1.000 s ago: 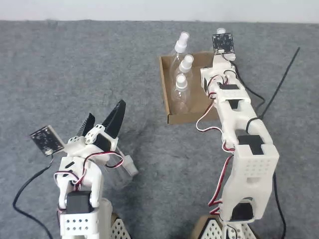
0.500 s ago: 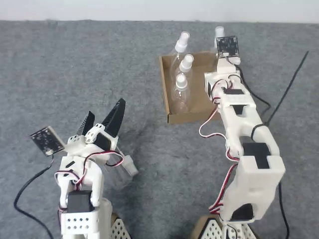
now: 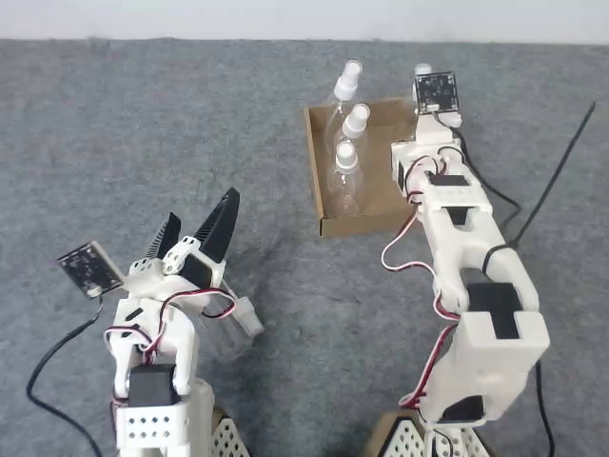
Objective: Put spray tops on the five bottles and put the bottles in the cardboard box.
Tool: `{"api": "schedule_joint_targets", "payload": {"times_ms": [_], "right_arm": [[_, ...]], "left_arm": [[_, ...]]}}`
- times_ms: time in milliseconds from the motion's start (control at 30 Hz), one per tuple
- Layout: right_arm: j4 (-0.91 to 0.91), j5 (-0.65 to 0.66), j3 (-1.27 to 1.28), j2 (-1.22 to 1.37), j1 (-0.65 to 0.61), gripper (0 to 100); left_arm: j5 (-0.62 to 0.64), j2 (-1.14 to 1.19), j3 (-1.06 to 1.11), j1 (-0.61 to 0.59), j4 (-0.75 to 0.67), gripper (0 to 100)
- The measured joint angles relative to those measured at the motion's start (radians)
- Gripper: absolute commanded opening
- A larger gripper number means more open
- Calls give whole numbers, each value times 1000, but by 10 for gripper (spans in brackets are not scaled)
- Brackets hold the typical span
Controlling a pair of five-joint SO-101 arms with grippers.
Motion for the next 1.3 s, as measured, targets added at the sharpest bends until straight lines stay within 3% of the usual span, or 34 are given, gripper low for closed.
{"api": "schedule_joint_targets", "payload": {"times_ms": [400,933,1300], "right_arm": [[0,0,28,-21,0,289],[163,0,29,-127,2,288],[164,0,29,-127,2,84]], "left_arm": [[0,0,0,2,0,375],[0,0,0,2,0,375],[0,0,0,2,0,375]]}}
